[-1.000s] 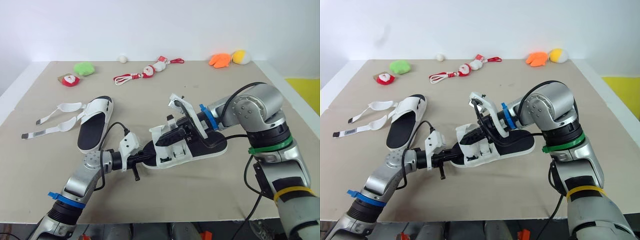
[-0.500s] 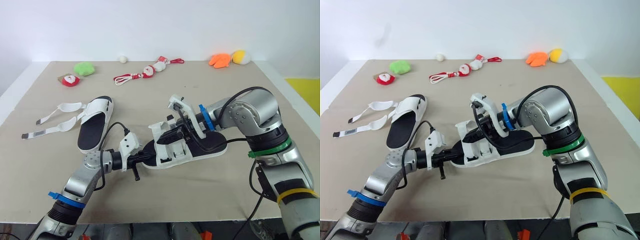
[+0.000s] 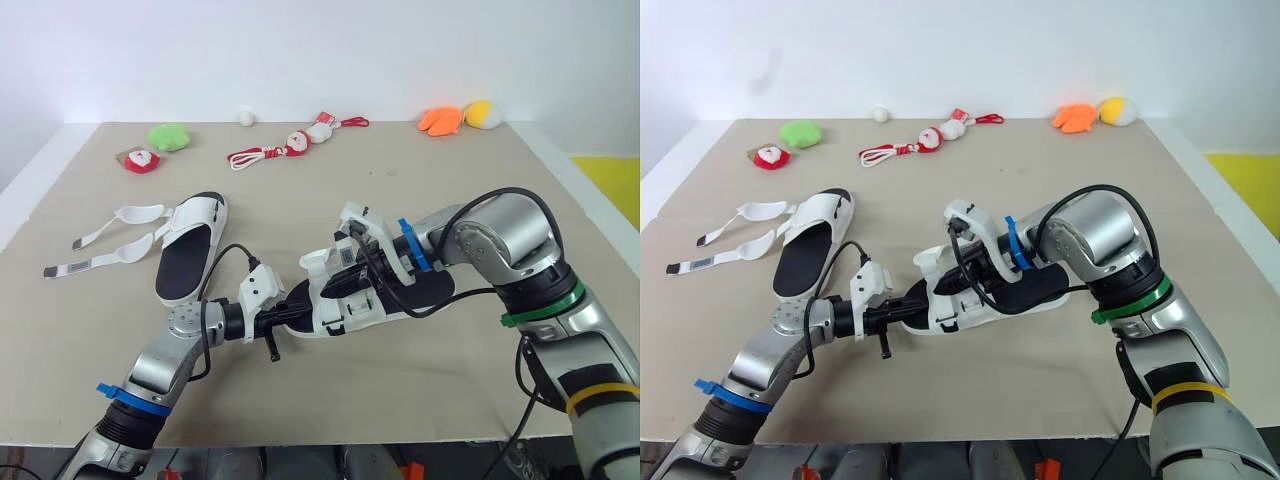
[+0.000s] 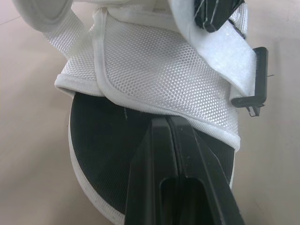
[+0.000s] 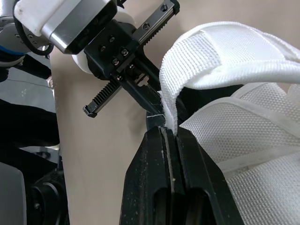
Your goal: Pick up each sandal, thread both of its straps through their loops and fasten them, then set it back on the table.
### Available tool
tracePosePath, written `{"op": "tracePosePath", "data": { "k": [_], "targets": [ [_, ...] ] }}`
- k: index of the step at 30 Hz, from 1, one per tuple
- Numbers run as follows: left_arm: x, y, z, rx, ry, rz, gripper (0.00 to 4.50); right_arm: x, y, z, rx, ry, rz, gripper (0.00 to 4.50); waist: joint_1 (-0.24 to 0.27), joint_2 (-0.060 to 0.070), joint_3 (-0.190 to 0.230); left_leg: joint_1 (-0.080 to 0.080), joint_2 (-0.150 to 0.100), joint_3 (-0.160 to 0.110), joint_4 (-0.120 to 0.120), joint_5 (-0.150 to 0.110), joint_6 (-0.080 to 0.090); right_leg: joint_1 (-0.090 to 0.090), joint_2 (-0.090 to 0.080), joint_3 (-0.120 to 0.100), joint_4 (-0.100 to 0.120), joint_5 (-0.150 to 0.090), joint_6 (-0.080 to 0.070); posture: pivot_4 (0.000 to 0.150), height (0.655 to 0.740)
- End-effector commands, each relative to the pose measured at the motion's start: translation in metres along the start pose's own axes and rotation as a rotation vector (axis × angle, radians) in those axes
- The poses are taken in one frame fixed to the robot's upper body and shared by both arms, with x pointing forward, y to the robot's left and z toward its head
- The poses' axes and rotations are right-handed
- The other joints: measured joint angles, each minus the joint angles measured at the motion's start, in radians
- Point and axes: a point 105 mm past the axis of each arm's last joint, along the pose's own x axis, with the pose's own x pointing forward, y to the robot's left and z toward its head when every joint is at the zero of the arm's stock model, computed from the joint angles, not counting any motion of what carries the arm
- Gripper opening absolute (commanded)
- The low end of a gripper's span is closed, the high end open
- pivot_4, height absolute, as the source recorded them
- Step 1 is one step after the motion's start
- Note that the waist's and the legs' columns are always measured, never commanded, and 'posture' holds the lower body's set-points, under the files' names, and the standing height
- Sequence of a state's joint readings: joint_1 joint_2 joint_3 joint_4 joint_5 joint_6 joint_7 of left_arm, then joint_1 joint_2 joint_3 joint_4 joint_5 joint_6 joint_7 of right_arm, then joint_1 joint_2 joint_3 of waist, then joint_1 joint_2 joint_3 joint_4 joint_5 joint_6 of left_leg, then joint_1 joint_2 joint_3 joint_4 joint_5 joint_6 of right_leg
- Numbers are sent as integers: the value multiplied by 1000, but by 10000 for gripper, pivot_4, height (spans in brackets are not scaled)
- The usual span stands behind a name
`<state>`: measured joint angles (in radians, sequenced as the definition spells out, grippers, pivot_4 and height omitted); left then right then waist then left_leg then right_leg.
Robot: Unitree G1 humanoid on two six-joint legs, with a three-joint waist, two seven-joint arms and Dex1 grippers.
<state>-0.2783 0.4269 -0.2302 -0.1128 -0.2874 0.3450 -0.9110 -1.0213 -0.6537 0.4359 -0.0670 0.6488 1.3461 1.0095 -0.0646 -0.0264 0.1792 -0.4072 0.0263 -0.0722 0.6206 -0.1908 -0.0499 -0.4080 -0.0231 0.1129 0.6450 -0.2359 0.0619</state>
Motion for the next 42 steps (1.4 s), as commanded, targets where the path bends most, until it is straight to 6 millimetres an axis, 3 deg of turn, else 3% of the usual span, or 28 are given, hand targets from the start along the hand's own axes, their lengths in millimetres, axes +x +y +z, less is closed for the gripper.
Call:
{"op": "tracePosePath", "data": {
  "k": [1, 12, 19, 22, 26, 30, 33, 36, 38, 42],
  "targets": [
    [0, -5, -36, -84, 121, 5, 0, -3, 15, -3, -62, 19, 52, 256, 1, 0, 0, 0, 0, 0, 0, 0, 0, 0, 0, 0, 0, 0, 0, 1500, 7400],
    [1, -5, -36, -90, 120, 4, 0, -1, 5, -21, -110, 78, 0, 256, 14, 0, 0, 0, 0, 0, 0, -1, -1, -1, 0, 0, -1, 0, 0, 1500, 7400],
    [2, -6, -36, -90, 119, 0, 0, -3, 6, -19, -162, 55, 4, 256, 15, 0, 0, 0, 0, 0, 0, -1, -1, -1, 0, 0, -1, -1, 0, 1500, 7400],
    [2, -6, -36, -87, 120, -2, 0, -11, 16, -14, -126, 23, 78, 9341, 15, 0, 0, 0, 0, 0, 0, -1, -1, -1, 0, 0, -1, -1, 0, 1500, 7400],
    [2, -6, -36, -87, 121, -4, 0, -24, 24, -10, -86, -12, 146, 27361, 16, 0, 0, 0, 0, 0, 0, -1, -1, -1, 0, 0, -1, -1, 0, 1500, 7400],
    [2, -7, -36, -88, 121, -4, 0, -41, 37, -21, -115, -14, 229, 44498, 18, 0, 0, 0, 1, 0, 0, -1, -1, -1, 0, -1, -1, -1, -1, 1500, 7400],
    [2, -7, -36, -89, 121, -4, 0, -47, 43, -35, -90, 14, 263, 44498, 18, 0, 0, 0, 1, 1, 0, -3, -5, -1, 0, -1, -2, -3, -1, 1500, 7400],
    [1, -8, -37, -90, 122, -5, 0, -44, 36, -49, -41, 37, 216, 44498, 18, 0, 0, 0, 1, 1, 0, -3, -5, -1, -1, -1, -2, -3, -1, 1500, 7400],
    [1, -8, -36, -89, 121, -5, 0, -42, 32, -61, -182, 31, 180, 44498, 19, 0, 0, 0, 1, 1, 0, -3, -5, -1, -1, -2, -2, -2, -1, 1500, 7400],
    [0, -9, -38, -89, 126, -9, 0, -42, 32, -76, -26, 71, 162, 44498, 19, 1, 0, 0, 1, 2, 0, -5, -8, 0, -2, -1, -3, -4, 2, 1500, 7400]
  ]
}}
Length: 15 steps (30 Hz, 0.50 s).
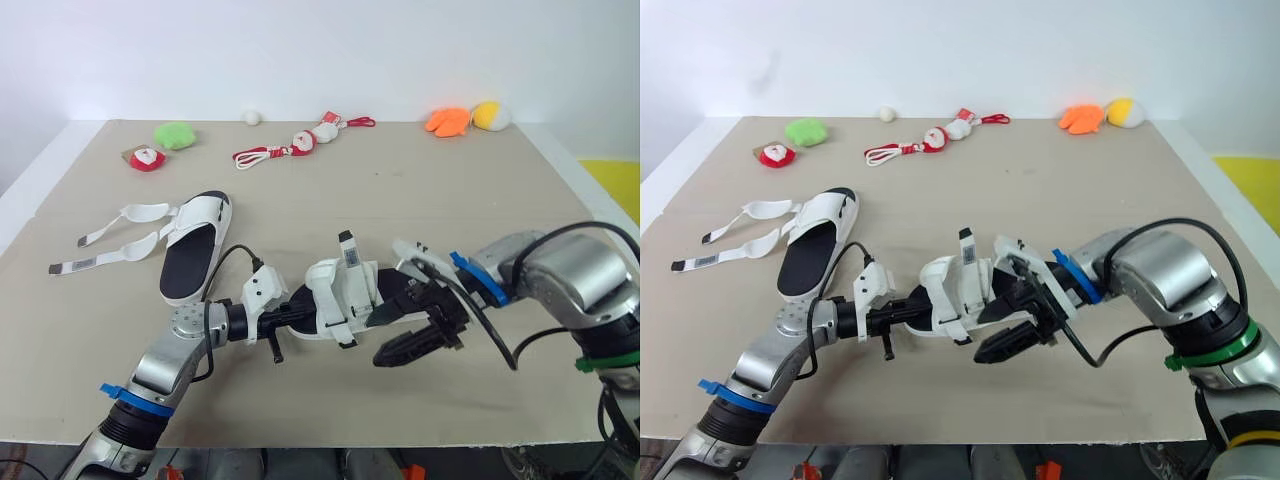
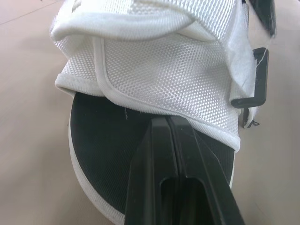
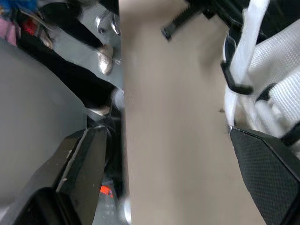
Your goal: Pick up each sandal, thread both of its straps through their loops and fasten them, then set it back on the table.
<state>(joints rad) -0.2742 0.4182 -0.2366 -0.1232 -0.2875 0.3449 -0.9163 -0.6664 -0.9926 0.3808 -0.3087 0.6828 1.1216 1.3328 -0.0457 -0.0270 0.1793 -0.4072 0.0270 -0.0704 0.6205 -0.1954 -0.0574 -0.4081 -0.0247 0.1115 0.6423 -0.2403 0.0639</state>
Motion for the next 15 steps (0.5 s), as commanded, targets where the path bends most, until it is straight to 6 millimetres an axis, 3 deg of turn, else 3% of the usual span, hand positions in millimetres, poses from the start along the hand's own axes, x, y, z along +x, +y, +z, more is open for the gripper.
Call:
{"op": "tracePosePath", "data": {
  "k": [1, 6, 10, 13, 14, 15],
  "targets": [
    [-2, -5, -39, -91, 136, 7, 0, -6, -2, 2, -7, 29, -82, 44498, 0, 2, 0, 0, 0, 0, 0, 0, 0, 0, 0, 0, 0, 0, 0, 1500, 7400],
    [-1, -6, -39, -93, 132, 2, 0, 12, -19, -1, 33, -16, -164, 44498, 0, -1, -1, 1, 0, 0, 0, 0, 0, 0, 0, 0, 0, 0, 0, 1500, 7400],
    [-1, -6, -39, -93, 135, 1, 0, 21, -21, 1, 63, -18, -186, 44498, -1, -1, -1, 1, 0, 0, 1, 0, 0, 0, 0, 0, 0, 1, 1, 1500, 7400],
    [-2, -6, -39, -93, 137, 3, 0, 29, -18, 7, 73, -49, -173, 36524, -1, -1, -1, 1, 0, 0, 1, 0, 0, 1, 0, 0, 0, 1, 1, 1500, 7400],
    [-2, -6, -39, -93, 137, 4, 0, 32, -19, 9, 73, -59, -177, 28810, -1, -1, -1, 1, 0, 0, 1, 0, 0, 1, 0, 0, 0, 1, 1, 1500, 7400],
    [-2, -6, -39, -93, 137, 5, 0, 35, -19, 10, 76, -66, -181, 25585, -1, -1, -1, 1, 1, 0, 1, 0, 0, 1, 1, 0, 0, 1, 1, 1500, 7400]
  ]
}}
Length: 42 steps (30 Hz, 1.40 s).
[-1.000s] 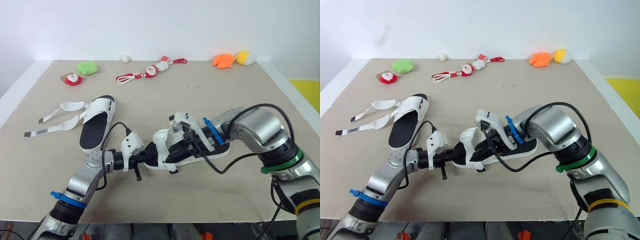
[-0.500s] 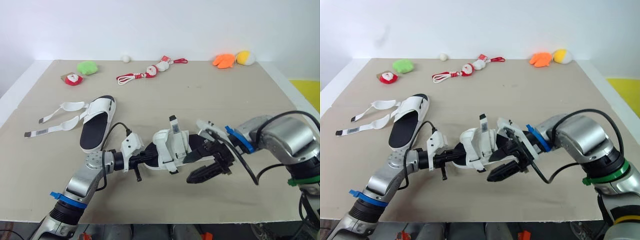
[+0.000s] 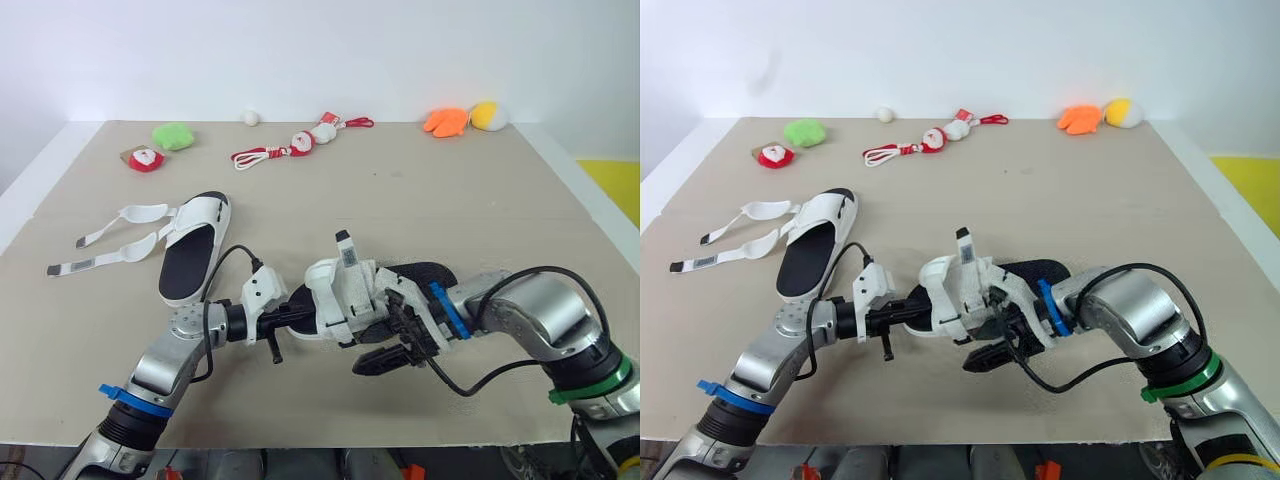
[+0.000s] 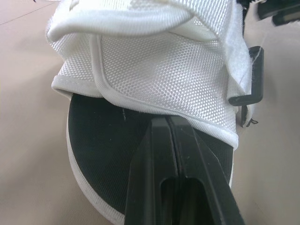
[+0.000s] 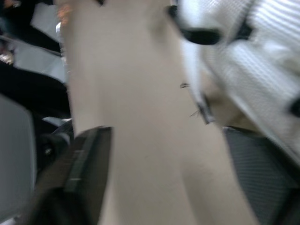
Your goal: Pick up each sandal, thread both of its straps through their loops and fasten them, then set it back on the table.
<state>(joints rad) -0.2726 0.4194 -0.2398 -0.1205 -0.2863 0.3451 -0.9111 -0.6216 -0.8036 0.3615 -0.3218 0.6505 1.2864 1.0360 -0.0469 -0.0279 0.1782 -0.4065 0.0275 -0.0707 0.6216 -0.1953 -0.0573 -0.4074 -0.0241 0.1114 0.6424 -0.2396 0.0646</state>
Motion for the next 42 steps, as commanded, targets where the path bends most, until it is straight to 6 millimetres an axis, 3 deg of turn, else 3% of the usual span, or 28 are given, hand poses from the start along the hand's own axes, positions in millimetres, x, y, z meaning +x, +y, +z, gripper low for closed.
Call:
{"op": "tracePosePath", "data": {
  "k": [1, 3, 4, 6, 7, 25, 29, 34, 38, 42],
  "targets": [
    [-2, -6, -38, -90, 131, 2, 0, 2, 5, 14, -31, -53, -22, 25585, 0, 0, 0, 0, 0, 0, 0, 0, 0, 0, 0, 0, 0, 0, 0, 1500, 7400],
    [-2, -6, -38, -90, 132, 2, 0, 4, 5, 16, -22, -66, -29, 13152, 0, 0, 0, 0, 0, 0, -1, 0, 0, 0, 0, 0, 0, 0, 0, 1500, 7400],
    [-2, -6, -38, -91, 132, 2, 0, 5, 5, 17, -19, -69, -31, 10976, 1, 0, 0, 0, 0, 0, -1, 0, 0, 0, 0, 0, 0, 0, 0, 1500, 7400],
    [-2, -6, -39, -91, 134, 3, 0, 4, 6, 18, -18, -72, -30, 1422, 0, 0, 0, 0, 0, 0, -1, 0, 0, 0, 0, 0, 0, 0, 0, 1500, 7400],
    [-3, -6, -39, -92, 135, 3, 0, 3, 7, 18, -18, -73, -28, 627, 0, 0, 0, 0, 0, 0, -1, 0, 0, 0, 0, 0, 0, 0, 0, 1500, 7400],
    [-2, -6, -39, -93, 133, 4, 0, 0, 32, -30, 45, 133, 132, 627, 2, 0, 0, -1, -1, -1, 0, -1, 0, 0, 0, 0, 0, -1, 0, 1500, 7400],
    [-2, -6, -39, -95, 134, 4, 0, 3, 32, -32, 14, 122, 122, 627, 2, 0, 0, -1, -1, -1, -1, -1, 0, 0, 0, 0, 0, -1, 0, 1500, 7400],
    [-2, -7, -39, -95, 134, 4, 0, 6, 25, -22, -163, 20, 69, 627, 2, 0, 0, -1, -1, -1, 0, -1, 0, 0, 0, 0, 0, -1, 0, 1500, 7400],
    [-2, -7, -39, -96, 134, 3, 0, 2, 25, -22, -170, -19, 79, 14677, 2, 0, 0, 0, 0, -1, 0, -1, 0, 0, 0, 0, 0, -1, 1, 1500, 7400],
    [-1, -9, -40, -101, 134, 0, 0, -3, 21, -22, -310, -14, 21, 34158, 2, 0, 0, 0, 0, -1, 0, -1, 0, 1, 0, 0, 0, -1, 1, 1500, 7400]
  ]
}}
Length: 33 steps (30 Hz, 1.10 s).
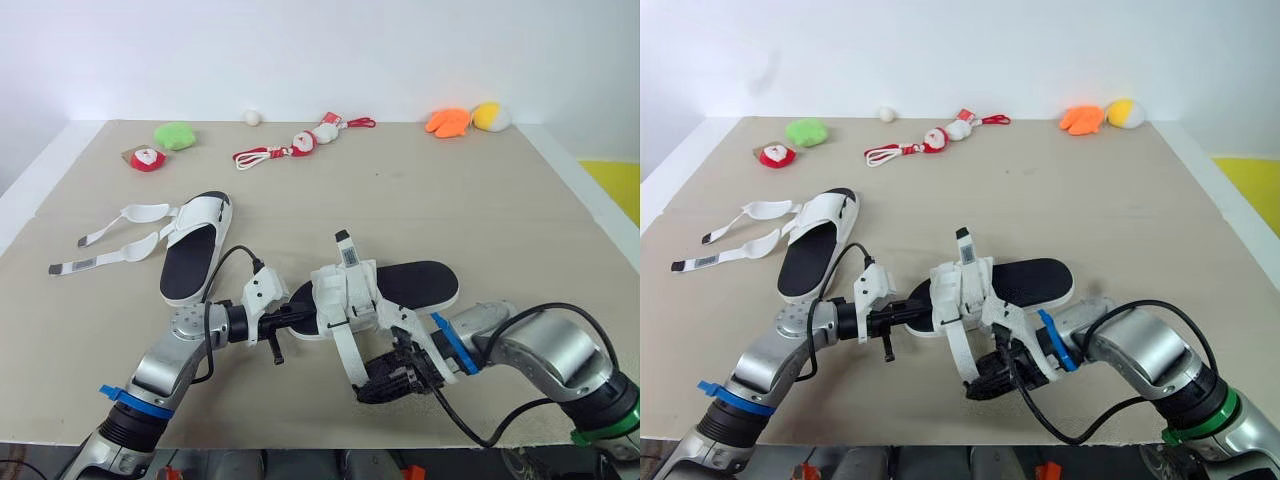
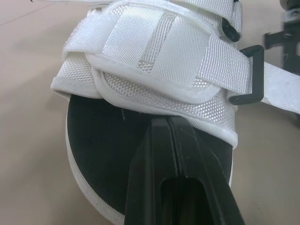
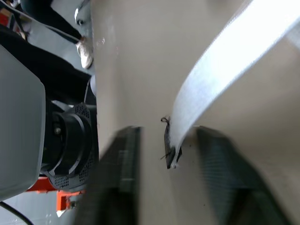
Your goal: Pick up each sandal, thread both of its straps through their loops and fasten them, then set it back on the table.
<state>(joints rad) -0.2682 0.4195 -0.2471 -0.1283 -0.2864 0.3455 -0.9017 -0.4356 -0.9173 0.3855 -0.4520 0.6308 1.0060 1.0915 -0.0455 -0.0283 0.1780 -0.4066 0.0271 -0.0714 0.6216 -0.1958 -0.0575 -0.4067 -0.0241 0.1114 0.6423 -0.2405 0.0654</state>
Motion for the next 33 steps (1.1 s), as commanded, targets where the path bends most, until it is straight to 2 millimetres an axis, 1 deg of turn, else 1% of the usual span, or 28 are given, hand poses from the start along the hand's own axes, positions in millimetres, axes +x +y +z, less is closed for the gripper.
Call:
{"op": "tracePosePath", "data": {
  "k": [1, 2, 3, 5, 7, 10, 13, 14, 15, 17, 20, 23, 25, 28, 29, 30, 33],
  "targets": [
    [-2, -8, -40, -102, 135, -2, 0, -11, 2, 4, -202, 10, -54, 39295, 1, 0, 0, 0, 0, 0, 0, 0, 0, 0, 0, 0, 0, 0, 0, 1500, 7400],
    [-2, -8, -40, -102, 135, -2, 0, -13, 3, 2, -262, 17, -55, 44190, 1, 0, 0, 0, 0, 0, 0, 0, 0, 0, 0, 0, 0, 0, 0, 1500, 7400],
    [-2, -8, -40, -102, 135, -1, 0, -15, 4, 1, -303, 24, -53, 44190, 0, 0, 0, 0, 0, 0, 0, 0, 0, 0, 0, 0, 0, -1, 0, 1500, 7400],
    [-3, -7, -40, -103, 135, 0, 0, -23, 1, -7, -467, 58, -82, 44190, 1, 0, 0, 0, 0, 0, 0, 0, 0, 0, 0, 0, 0, -1, 0, 1500, 7400],
    [-4, -8, -41, -104, 137, -1, 0, -30, -7, -11, -617, 72, -136, 44190, 0, -1, 0, 0, 0, 0, 0, 0, -1, 0, 0, 0, 0, -1, 1, 1500, 7400],
    [-3, -8, -41, -107, 135, -1, 0, -39, -19, -10, -864, 47, -206, 44190, 0, 0, 0, 1, 0, 1, 0, 0, 0, 1, -1, 0, 0, -1, 1, 1500, 7400],
    [-2, -10, -41, -110, 135, -7, 0, -44, -23, -4, -1152, 14, -231, 44190, -2, -1, 0, 3, 0, 1, 1, 0, 0, 3, 0, 0, 0, 0, 1, 1500, 7400],
    [-2, -11, -42, -111, 135, -9, 0, -44, -22, 3, -1293, -16, -249, 44190, -2, -1, 0, 3, 0, 1, 1, 0, 0, 3, 0, 0, 0, 0, 1, 1500, 7400],
    [-2, -11, -42, -111, 135, -11, 0, -44, -21, 6, -1409, -32, -254, 44190, -2, 1, 0, 4, 1, 1, 0, 0, 0, 3, 0, 0, 0, 0, 1, 1500, 7400],
    [-2, -11, -41, -110, 135, -15, 0, -39, -17, 11, -1644, -72, -254, 44190, -2, 0, 0, 4, 0, 1, 0, 0, 0, 4, 0, 0, 0, 0, 1, 1500, 7400],
    [-1, -11, -41, -109, 134, -18, 0, -30, -12, 7, -1887, -83, -196, 44190, -2, 1, 0, 6, 0, 1, 0, 0, 0, 5, 0, 0, 0, 0, 1, 1500, 7400],
    [0, -11, -40, -107, 134, -21, 0, -22, -9, 7, -2010, -141, -185, 44190, -2, 0, 0, 6, 0, 1, 0, 0, 0, 6, 0, 0, 0, 0, 0, 1500, 7400],
    [0, -11, -40, -107, 134, -22, 0, -18, -7, 10, -2049, -174, -188, 44190, -1, 0, 0, 8, 0, 1, -1, 0, 0, 8, 0, 2, 0, -1, -2, 1500, 7400],
    [0, -11, -40, -108, 133, -22, 0, -14, -7, 9, -2080, -173, -172, 44190, -1, -1, 0, 10, 0, 1, -1, 0, 0, 10, 0, 2, 1, -1, -3, 1500, 7400],
    [0, -11, -40, -108, 133, -21, 0, -12, -7, 8, -2085, -175, -162, 44190, -1, -1, 0, 15, -1, 1, -2, 0, 0, 15, 0, 2, 1, -2, -5, 1500, 7400],
    [0, -11, -40, -108, 133, -20, 0, -10, -6, 8, -2090, -179, -154, 44190, -2, -1, 0, 17, -1, 1, -2, 0, 0, 17, 0, 2, 1, -2, -5, 1500, 7400],
    [0, -10, -40, -107, 133, -15, 0, -7, -5, 9, -2096, -194, -152, 44190, -2, -1, 0, 19, 0, 1, -3, 0, 0, 18, 0, 3, 1, -2, -6, 1500, 7400]
  ]
}}
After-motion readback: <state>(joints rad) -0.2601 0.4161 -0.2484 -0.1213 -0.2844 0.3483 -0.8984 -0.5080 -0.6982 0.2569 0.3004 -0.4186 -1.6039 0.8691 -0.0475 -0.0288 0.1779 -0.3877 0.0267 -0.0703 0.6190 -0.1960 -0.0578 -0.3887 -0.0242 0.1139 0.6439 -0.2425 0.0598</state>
